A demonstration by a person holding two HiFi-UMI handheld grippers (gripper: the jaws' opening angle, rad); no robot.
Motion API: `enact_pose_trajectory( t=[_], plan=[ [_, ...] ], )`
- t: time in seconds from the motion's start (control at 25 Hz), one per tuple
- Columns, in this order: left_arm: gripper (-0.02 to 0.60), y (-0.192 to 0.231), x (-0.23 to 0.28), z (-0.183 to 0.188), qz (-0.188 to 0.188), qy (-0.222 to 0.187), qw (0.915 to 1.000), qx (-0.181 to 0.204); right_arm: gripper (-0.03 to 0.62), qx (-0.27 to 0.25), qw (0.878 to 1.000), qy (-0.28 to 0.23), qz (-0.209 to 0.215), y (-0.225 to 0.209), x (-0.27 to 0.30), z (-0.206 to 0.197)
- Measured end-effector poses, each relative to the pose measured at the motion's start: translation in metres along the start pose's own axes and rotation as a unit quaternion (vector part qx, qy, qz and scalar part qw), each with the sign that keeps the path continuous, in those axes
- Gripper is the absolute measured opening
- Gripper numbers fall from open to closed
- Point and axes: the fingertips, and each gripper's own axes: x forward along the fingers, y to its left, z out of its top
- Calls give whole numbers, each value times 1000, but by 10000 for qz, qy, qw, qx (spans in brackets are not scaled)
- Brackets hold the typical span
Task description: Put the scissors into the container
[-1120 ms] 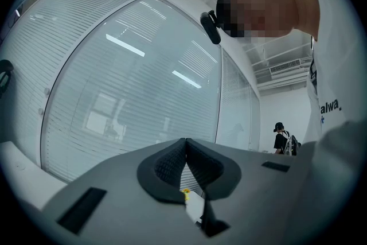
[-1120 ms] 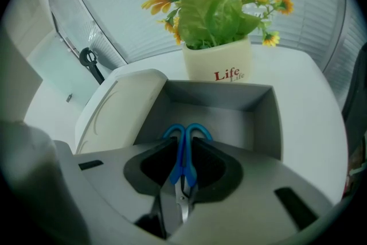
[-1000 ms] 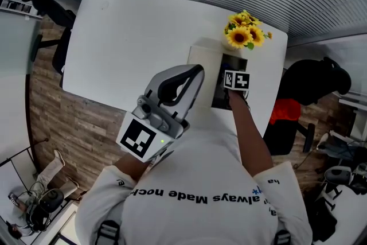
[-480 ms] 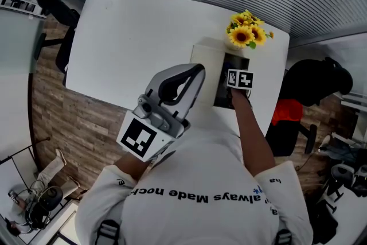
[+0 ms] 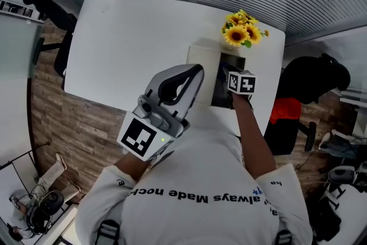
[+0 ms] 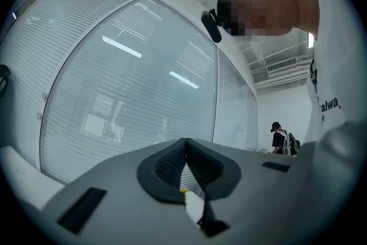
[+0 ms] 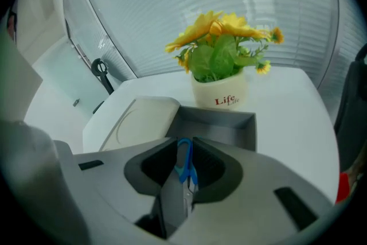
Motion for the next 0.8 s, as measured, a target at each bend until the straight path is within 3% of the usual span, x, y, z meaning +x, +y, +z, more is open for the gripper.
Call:
enact_pose_trajectory(
  t=[0.8],
  plan=[
    [18, -1, 8, -1, -63, 17, 10000, -20, 60, -1021, 9890, -1063, 91, 23, -75, 43]
  ],
)
